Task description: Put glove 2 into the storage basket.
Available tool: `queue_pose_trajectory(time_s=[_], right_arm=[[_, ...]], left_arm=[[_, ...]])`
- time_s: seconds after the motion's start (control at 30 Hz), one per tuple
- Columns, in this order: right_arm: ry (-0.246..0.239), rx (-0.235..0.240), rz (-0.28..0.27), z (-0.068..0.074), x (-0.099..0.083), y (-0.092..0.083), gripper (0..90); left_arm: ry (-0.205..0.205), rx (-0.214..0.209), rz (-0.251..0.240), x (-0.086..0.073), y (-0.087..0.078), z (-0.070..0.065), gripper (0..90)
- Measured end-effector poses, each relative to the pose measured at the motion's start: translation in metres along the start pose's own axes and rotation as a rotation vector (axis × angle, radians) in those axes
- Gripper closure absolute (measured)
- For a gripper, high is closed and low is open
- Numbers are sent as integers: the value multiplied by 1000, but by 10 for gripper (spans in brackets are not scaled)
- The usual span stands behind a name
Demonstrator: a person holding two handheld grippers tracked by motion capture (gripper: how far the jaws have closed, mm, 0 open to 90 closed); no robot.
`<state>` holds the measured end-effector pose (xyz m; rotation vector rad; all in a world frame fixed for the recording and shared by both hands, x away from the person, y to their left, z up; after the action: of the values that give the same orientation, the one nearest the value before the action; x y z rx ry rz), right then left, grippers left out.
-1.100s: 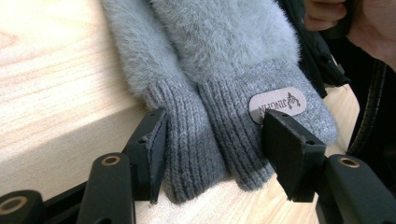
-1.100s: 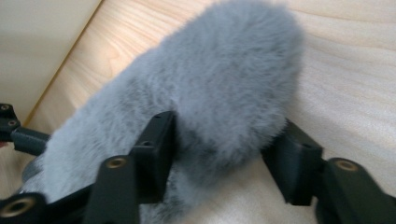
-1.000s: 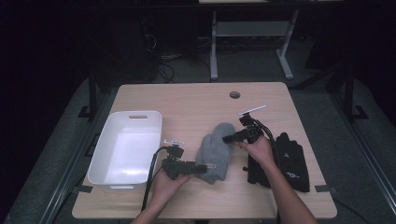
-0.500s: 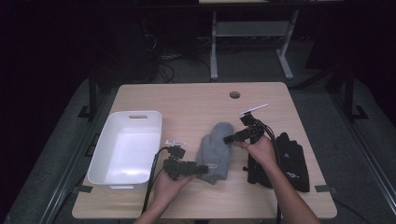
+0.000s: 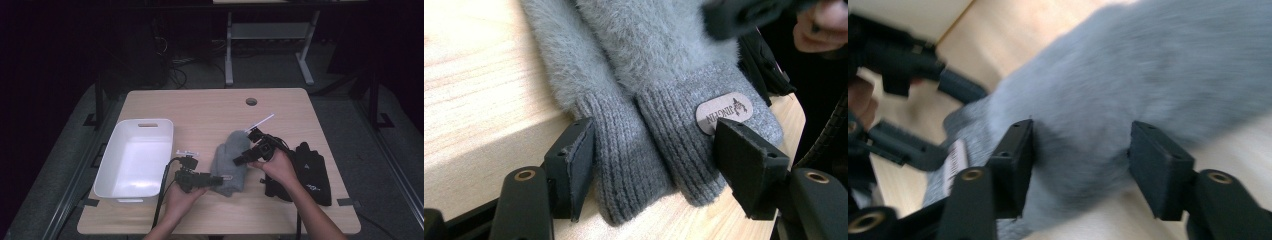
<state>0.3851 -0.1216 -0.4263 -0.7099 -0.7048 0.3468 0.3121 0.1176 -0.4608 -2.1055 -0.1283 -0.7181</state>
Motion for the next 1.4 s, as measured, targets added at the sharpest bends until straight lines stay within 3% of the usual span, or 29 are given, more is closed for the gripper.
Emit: queue_pose_trajectory(time_s=[0.07,0.1,0.13,0.17,0.23,0.43,0.5,0.6,0.67,0.77,0.83,0.97,1.03,1.1,1.13,1.2,1.23,1.3,1.37,1.4], right_arm=[[-31,-3,37,4,2,8,583],[-31,-3,37,4,2,8,583],[-59,-10,50,6,3,12,727],[-75,-15,52,7,3,13,779],[-75,-9,52,9,4,12,818],[-49,23,7,13,12,0,827],[-23,58,-42,16,17,-4,829],[0,77,-71,17,20,-2,832],[13,60,-76,17,20,1,832],[71,61,-124,12,17,3,833],[97,55,-141,10,12,5,833],[93,35,-143,10,4,7,829],[82,17,-133,11,2,6,807],[75,20,-116,9,0,2,637],[87,15,-138,7,0,-1,533],[106,-27,-186,2,-1,-8,407],[106,-27,-186,2,-1,-8,407],[149,-79,-217,-10,-4,-14,297],[157,-98,-226,-15,-4,-14,282],[168,-106,-256,-23,-5,-15,271]], left_arm=[[-7,-9,2,1,1,0,319],[-7,-9,2,1,1,0,308],[0,-17,7,1,0,1,297],[1,-22,10,1,0,1,284],[10,-29,18,3,0,1,258],[11,-54,27,6,-3,-2,212],[4,-72,30,7,-3,-4,201],[6,-75,23,7,-5,-5,198],[10,-63,24,7,-4,-5,198],[-3,-49,35,6,-1,-5,197],[19,-29,31,6,0,-5,206],[24,-12,30,6,-1,-3,277],[21,-10,29,5,-1,-3,284],[22,-7,40,4,0,-2,305],[17,-8,45,4,1,-1,304],[12,-6,66,3,2,0,298],[12,-6,66,3,2,0,296],[21,-1,70,2,5,-1,286],[22,1,69,2,5,-2,280],[17,-4,69,2,5,-2,274]])
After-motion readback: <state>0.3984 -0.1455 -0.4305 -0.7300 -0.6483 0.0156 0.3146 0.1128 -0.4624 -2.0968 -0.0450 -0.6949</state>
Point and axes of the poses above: each handheld gripper's, and its own axes: y roughly forward along the jaws, x roughly out of its top, z roughly to its left, the point moved 1 cm from there along y, roughly forward along the jaws, and after that the axes turned 12 degrees about x, right-handed, at the moved point
